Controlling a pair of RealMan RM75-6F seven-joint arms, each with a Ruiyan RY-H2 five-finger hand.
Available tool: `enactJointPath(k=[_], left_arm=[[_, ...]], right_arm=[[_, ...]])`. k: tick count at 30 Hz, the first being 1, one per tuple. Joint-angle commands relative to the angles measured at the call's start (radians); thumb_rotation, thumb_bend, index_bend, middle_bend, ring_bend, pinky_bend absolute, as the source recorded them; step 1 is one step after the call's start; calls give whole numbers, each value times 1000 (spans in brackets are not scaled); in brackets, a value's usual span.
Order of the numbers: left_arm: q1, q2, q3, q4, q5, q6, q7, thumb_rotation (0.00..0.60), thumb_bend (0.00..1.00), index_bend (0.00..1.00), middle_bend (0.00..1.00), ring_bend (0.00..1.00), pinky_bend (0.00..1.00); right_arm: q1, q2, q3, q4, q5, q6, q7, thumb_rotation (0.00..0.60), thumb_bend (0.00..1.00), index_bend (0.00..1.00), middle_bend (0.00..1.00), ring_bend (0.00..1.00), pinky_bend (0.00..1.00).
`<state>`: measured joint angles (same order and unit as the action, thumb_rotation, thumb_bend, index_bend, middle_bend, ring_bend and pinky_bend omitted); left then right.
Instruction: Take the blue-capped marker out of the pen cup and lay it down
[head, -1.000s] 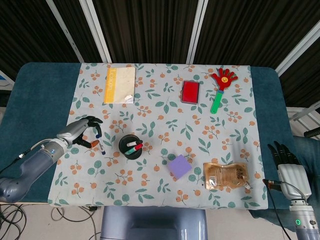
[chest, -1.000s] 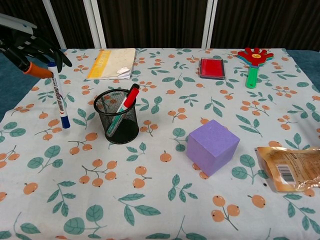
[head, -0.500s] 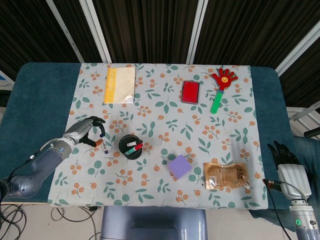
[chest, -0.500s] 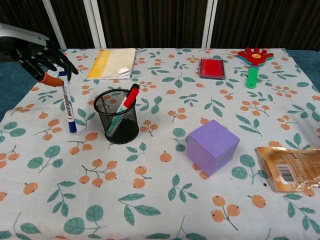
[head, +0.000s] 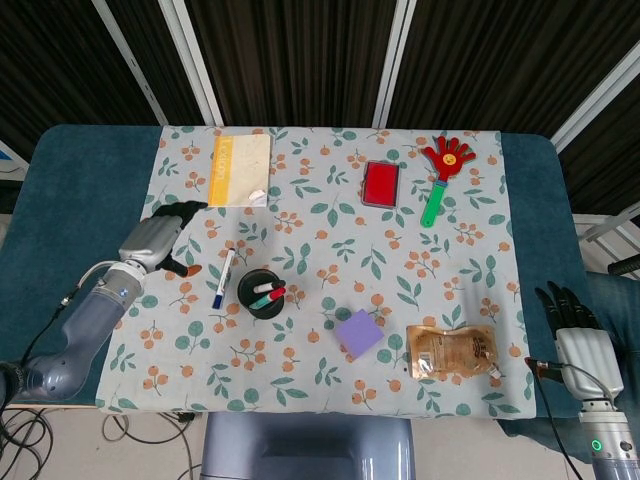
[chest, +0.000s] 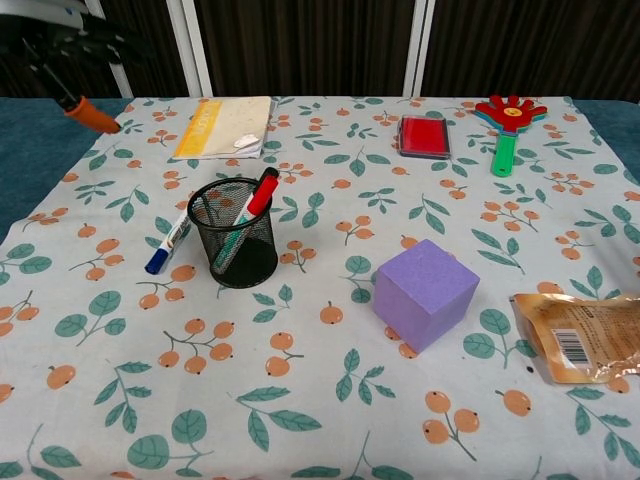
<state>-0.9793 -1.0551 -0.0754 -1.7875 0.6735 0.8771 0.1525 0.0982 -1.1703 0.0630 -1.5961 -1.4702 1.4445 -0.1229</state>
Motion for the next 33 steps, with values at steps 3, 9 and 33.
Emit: enactJointPath(k=[3,9,33], left_arm=[[82,14,58,-139,163,415,334,600,191,101,45,0,0],[266,-15,158,-159,390,645,344,600,191,98,45,0,0],[744,-80,258,108,684,784,-118,600,191,134,43,0,0]], right_arm=[[-2,1,1,-2,0,4,-1,600,53,75,0,32,192],[-2,-3,1,-5,-1,5,-9,600,53,75,0,32,191],[-5,-3,7,-9,-3,20,-13,600,54,75,0,32,192]])
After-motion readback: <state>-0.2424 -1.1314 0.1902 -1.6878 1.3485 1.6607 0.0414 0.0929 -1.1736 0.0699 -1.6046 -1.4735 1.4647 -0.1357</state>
